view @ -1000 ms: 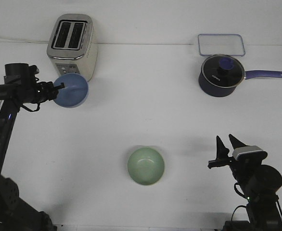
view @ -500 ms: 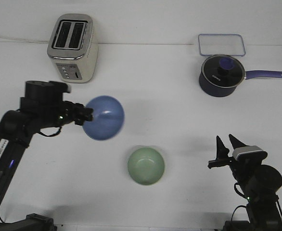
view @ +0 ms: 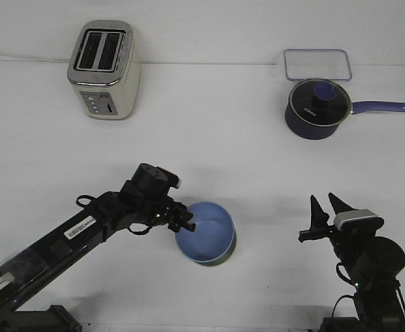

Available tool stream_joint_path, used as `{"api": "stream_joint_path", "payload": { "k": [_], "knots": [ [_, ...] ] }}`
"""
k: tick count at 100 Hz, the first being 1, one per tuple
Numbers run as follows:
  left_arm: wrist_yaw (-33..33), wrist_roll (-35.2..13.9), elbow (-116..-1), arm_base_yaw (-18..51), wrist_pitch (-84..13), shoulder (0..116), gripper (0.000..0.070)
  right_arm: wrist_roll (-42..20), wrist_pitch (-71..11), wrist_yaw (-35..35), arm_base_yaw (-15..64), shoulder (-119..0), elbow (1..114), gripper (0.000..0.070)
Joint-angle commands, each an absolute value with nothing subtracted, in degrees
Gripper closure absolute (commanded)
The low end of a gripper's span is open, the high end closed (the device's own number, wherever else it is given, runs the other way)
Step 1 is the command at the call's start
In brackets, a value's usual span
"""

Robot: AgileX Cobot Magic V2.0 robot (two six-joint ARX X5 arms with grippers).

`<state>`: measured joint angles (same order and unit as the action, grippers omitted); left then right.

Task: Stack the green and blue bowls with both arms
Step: 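Carry the blue bowl over the green bowl and lower it inside, then open the left gripper and pull it back from the bowls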

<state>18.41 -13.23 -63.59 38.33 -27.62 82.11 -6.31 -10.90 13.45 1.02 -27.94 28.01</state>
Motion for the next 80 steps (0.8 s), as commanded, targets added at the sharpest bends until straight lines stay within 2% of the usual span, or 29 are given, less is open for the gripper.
{"api": "stream_joint_path", "payload": {
  "k": [1,24,30,38,43,63,73,80],
  "knots": [
    [17.5,-13.5,-64.2,39.8,-27.3,84.2,0.0685,-6.2,-10.3,13.5,1.0,-28.2,28.1,0.0406],
    [14.2,-11.9,-64.2,41.2,-27.2,87.8,0.0667,-6.2,-10.4,13.5,1.0,-28.2,28.1,0.0406],
    [14.2,-11.5,-64.2,41.3,-27.2,88.0,0.0546,-6.2,-10.3,13.5,1.0,-28.2,28.1,0.0406],
    [14.2,-11.5,-64.2,41.3,-27.1,88.0,0.0304,-6.2,-10.3,13.5,1.0,-28.2,28.1,0.0406],
    [14.2,-11.5,-64.2,41.3,-27.0,87.9,0.0233,-6.1,-10.3,13.5,1.0,-28.2,28.1,0.0406],
    [10.9,-11.5,-65.7,40.2,-28.0,83.8,0.0226,-6.1,-10.3,13.5,1.0,-28.2,28.1,0.0406],
    [6.8,-10.4,-67.5,38.9,-28.1,78.7,0.0226,-6.1,-10.3,13.5,1.0,-28.2,28.1,0.0406],
    [1.7,-8.3,-69.0,37.6,-27.7,74.2,0.0226,-6.1,-10.3,13.5,1.0,-28.2,28.1,0.0406]
  ]
}}
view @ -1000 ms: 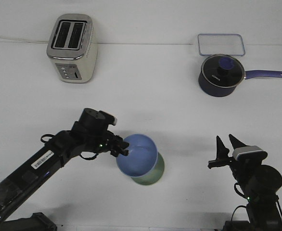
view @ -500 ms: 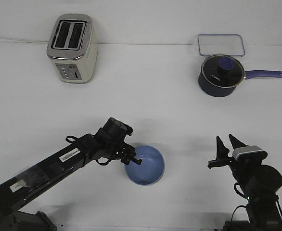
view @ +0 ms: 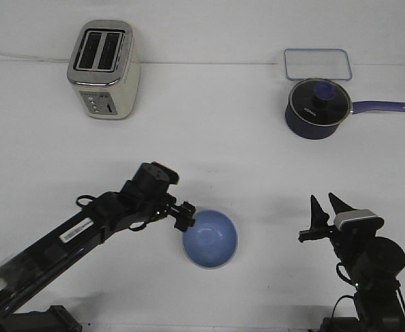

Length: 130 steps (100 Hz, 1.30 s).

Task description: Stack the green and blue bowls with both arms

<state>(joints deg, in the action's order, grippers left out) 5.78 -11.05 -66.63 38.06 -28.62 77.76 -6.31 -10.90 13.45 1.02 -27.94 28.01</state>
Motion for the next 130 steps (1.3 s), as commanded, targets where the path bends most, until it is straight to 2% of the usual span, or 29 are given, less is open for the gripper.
{"api": "stream_joint_path", "payload": {
  "k": [1,12,23,28,32,34,36,39,41,46,54,73,82,96,100,130],
  "knots": [
    [0.8,-8.0,-69.1,37.4,-27.4,73.6,0.0227,-6.1,-10.3,13.5,1.0,-28.2,28.1,0.0406],
    [-7.6,-3.9,-69.5,34.4,-23.9,66.7,0.0233,-6.1,-10.3,13.5,1.0,-28.2,28.1,0.0406],
    [-13.2,-0.1,-69.5,29.5,-21.4,61.0,0.0261,-6.2,-10.3,13.5,1.0,-28.2,28.1,0.0406],
    [-14.2,0.8,-69.5,27.1,-21.3,59.3,0.0376,-6.2,-10.3,13.5,1.0,-28.2,28.1,0.0408],
    [-14.2,1.4,-69.1,24.6,-21.3,57.8,0.0536,-6.5,-10.3,13.5,1.0,-28.2,28.1,0.0430],
    [-14.2,1.6,-68.6,23.0,-21.2,56.9,0.0649,-6.7,-10.3,13.5,1.0,-28.2,28.1,0.0449],
    [-14.2,1.7,-68.2,22.2,-21.0,56.3,0.0700,-6.7,-10.3,13.5,1.0,-28.2,28.1,0.0473],
    [-14.2,1.8,-67.0,20.1,-20.6,54.9,0.0680,-6.7,-10.4,13.5,1.0,-28.1,28.1,0.0523],
    [-14.2,1.9,-66.1,18.9,-20.3,54.0,0.0690,-6.7,-10.5,13.5,1.0,-28.1,28.1,0.0567],
    [-14.2,1.9,-63.0,16.3,-19.0,51.4,0.0688,-6.8,-10.8,13.4,1.0,-27.9,28.1,0.0700],
    [-13.5,2.0,-55.6,13.2,-14.2,45.8,0.0688,-6.7,-10.7,12.5,1.0,-26.6,27.8,0.0700],
    [-9.9,2.1,-30.5,9.9,4.8,24.6,0.0688,-7.5,-9.5,10.8,1.0,-20.1,25.5,0.0700],
    [-10.1,2.1,-24.2,9.6,6.1,16.6,0.0689,-7.5,-9.4,8.8,1.0,-17.5,24.8,0.0700],
    [-10.1,2.0,-21.8,9.4,3.5,10.9,0.0687,-7.8,-9.5,7.5,1.0,-16.2,24.8,0.0700],
    [-10.1,0.4,-21.8,9.4,2.9,10.2,0.0685,-8.1,-9.7,7.8,1.0,-16.1,24.8,0.0700],
    [-10.1,0.4,-21.8,9.4,3.0,9.4,0.0685,-8.1,-9.2,7.5,1.1,-16.1,24.8,0.0700]
  ]
}}
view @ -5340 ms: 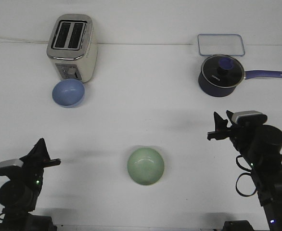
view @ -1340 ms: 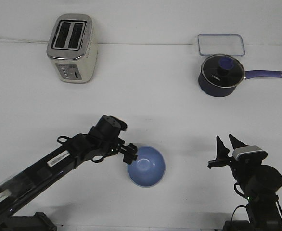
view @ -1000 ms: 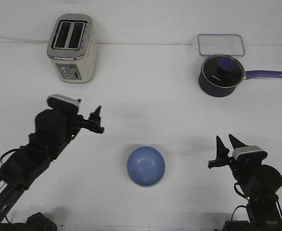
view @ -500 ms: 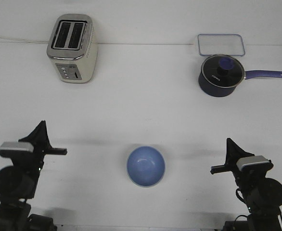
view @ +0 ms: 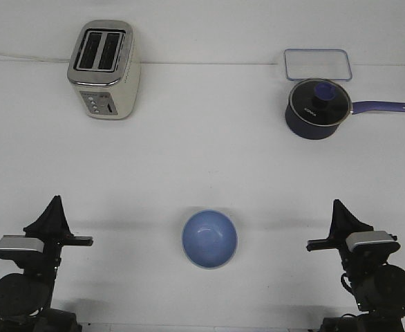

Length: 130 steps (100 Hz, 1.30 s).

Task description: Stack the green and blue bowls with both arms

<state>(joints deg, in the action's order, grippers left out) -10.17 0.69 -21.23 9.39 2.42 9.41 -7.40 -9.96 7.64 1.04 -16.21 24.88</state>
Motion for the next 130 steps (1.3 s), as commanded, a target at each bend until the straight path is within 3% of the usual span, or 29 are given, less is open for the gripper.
{"api": "stream_joint_path", "payload": {
  "k": [1,39,55,64,91,130],
  "knots": [
    [-10.1,0.4,-21.8,9.4,3.0,9.4,0.0685,-8.1,-9.2,7.5,1.1,-16.1,24.8,0.0700],
    [-9.9,0.3,-21.5,9.0,2.9,9.2,0.0685,-8.1,-9.2,7.5,1.1,-16.1,24.8,0.0700],
    [-0.6,1.0,-14.7,4.3,2.4,4.6,0.0685,-8.1,-9.2,7.5,1.1,-16.1,24.8,0.0700],
    [1.5,-0.1,-9.6,1.9,3.0,1.9,0.0685,-8.1,-9.2,7.5,1.1,-16.1,24.8,0.0700],
    [1.5,0.8,-0.7,0.6,11.8,0.2,0.0685,-8.1,-9.2,7.5,1.1,-16.1,24.8,0.0700],
    [1.5,1.3,-0.8,0.7,12.0,0.3,0.0685,-8.1,-9.2,7.5,1.1,-16.1,24.8,0.0700]
  ]
}}
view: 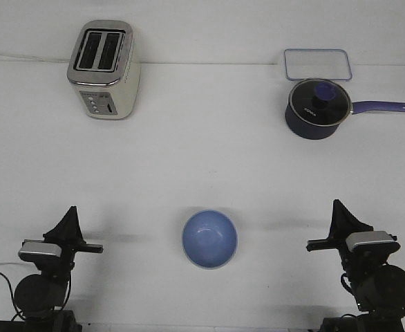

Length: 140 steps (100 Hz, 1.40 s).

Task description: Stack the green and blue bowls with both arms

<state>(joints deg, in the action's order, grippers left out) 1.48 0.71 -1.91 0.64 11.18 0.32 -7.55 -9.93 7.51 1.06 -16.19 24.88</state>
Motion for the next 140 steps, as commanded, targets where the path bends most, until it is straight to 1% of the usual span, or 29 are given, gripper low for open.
{"api": "stream_joint_path", "payload": {
  "k": [1,41,49,54,59,72,84,98,104,114,140],
  "knots": [
    [1.5,1.3,-0.8,0.7,12.0,0.3,0.0685,-8.1,-9.2,7.5,1.1,-16.1,24.8,0.0700],
    [1.5,1.3,-0.8,0.7,11.9,0.3,0.0685,-7.7,-9.2,7.4,1.1,-16.1,24.8,0.0700],
    [1.5,1.3,-0.8,0.7,12.0,0.3,0.0685,-4.5,-9.2,7.0,1.0,-15.8,24.6,0.0700],
    [1.5,1.3,-0.8,0.7,11.9,0.3,0.0685,-0.4,-9.2,5.8,1.0,-15.1,24.2,0.0700],
    [1.5,1.3,-0.8,0.7,12.0,0.3,0.0685,2.2,-8.8,4.2,0.9,-13.8,22.8,0.0700],
    [1.5,1.3,-0.8,0.7,11.9,0.3,0.0685,9.4,-5.1,2.9,0.7,-7.0,14.8,0.0700],
    [1.5,1.3,-0.8,0.7,12.0,0.3,0.0685,12.3,-4.2,2.9,0.7,-1.5,7.1,0.0700],
    [1.5,1.3,-0.8,0.7,11.9,0.3,0.0685,13.1,-1.6,2.3,0.6,-0.1,0.6,0.0700],
    [1.5,1.2,-0.8,0.6,12.0,0.3,0.0685,13.5,-3.0,2.0,0.6,-0.1,0.7,0.0700],
    [1.5,1.2,-0.8,0.7,11.9,0.3,0.0685,15.3,-1.8,0.6,0.6,-0.1,0.7,0.0700],
    [1.5,1.2,-0.8,0.7,12.0,0.3,0.0685,14.8,-1.2,-0.1,0.7,-0.1,0.7,0.0700]
  ]
}}
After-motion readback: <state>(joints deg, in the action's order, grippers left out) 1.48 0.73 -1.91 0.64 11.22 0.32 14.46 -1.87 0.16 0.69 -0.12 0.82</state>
